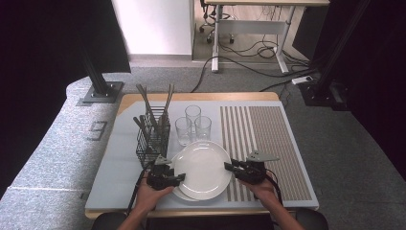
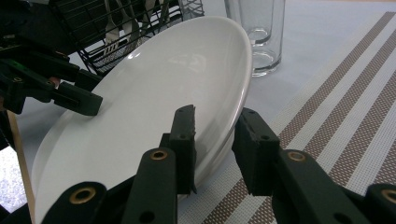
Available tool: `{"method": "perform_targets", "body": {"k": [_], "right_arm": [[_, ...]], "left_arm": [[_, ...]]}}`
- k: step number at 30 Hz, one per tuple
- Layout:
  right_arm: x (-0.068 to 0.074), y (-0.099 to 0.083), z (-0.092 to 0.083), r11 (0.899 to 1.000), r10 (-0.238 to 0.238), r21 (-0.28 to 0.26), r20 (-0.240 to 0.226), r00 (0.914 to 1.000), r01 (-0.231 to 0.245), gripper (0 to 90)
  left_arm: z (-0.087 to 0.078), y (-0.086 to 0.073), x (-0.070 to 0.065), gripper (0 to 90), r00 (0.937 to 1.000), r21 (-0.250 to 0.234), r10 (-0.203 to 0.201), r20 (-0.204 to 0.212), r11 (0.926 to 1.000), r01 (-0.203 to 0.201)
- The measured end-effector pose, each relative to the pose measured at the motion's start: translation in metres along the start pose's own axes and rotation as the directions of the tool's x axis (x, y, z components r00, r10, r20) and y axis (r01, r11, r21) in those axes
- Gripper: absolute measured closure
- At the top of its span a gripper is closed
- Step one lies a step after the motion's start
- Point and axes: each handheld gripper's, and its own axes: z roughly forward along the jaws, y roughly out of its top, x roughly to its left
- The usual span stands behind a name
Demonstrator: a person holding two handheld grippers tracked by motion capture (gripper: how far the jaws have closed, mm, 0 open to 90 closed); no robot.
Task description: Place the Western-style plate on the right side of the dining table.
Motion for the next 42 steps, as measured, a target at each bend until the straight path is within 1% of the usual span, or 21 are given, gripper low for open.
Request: {"method": "perform_targets", "body": {"k": [8, 13, 15, 16, 21, 25, 27, 32, 39, 42], "right_arm": [[-0.001, 0.001, -0.001, 1.000, 0.002, -0.011, -0.018, 0.9998, -0.002, 71.2], [0.000, 0.001, -0.001, 1.000, -0.016, -0.019, -0.038, 0.9992, 0.015, 71.6], [0.000, 0.001, -0.001, 1.000, -0.020, -0.017, -0.043, 0.9989, 0.019, 71.6], [0.000, 0.001, 0.000, 1.000, -0.020, -0.015, -0.044, 0.9988, 0.019, 71.6], [0.000, 0.002, 0.000, 1.000, -0.024, -0.017, -0.060, 0.9979, 0.023, 72.2], [0.000, 0.003, 0.000, 0.999, -0.038, -0.020, -0.067, 0.9970, 0.037, 72.3], [0.000, 0.003, 0.001, 0.999, -0.032, -0.020, -0.067, 0.9972, 0.031, 72.1], [-0.001, 0.003, 0.003, 1.000, -0.015, -0.019, -0.078, 0.9969, 0.014, 71.9], [0.000, 0.004, 0.004, 1.000, -0.013, -0.023, -0.095, 0.9954, 0.011, 71.9], [0.001, 0.004, 0.006, 1.000, -0.015, -0.013, -0.091, 0.9957, 0.014, 70.9]], "left_arm": [[-0.008, 0.001, 0.003, 61.1, 0.9995, -0.040, -0.026, -0.019, 0.9989, 0.025], [-0.013, 0.001, 0.003, 63.9, 0.9984, -0.093, -0.022, -0.052, 0.9955, 0.017], [-0.015, 0.002, 0.003, 64.6, 0.9980, -0.113, -0.025, -0.058, 0.9935, 0.018], [-0.015, 0.002, 0.003, 64.7, 0.9980, -0.113, -0.025, -0.058, 0.9935, 0.018], [-0.019, 0.003, 0.002, 62.9, 0.9984, -0.147, -0.023, -0.051, 0.9890, 0.015], [-0.018, 0.003, 0.000, 61.5, 0.9973, -0.148, -0.008, -0.072, 0.9890, -0.002], [-0.018, 0.003, 0.000, 61.5, 0.9974, -0.150, -0.008, -0.072, 0.9887, -0.003], [-0.020, 0.003, -0.001, 61.4, 0.9981, -0.172, -0.008, -0.061, 0.9851, -0.003], [-0.023, 0.004, -0.003, 60.8, 0.9978, -0.194, -0.004, -0.066, 0.9809, -0.009], [-0.025, 0.005, -0.002, 59.0, 0.9986, -0.207, -0.006, -0.053, 0.9783, -0.005]]}}
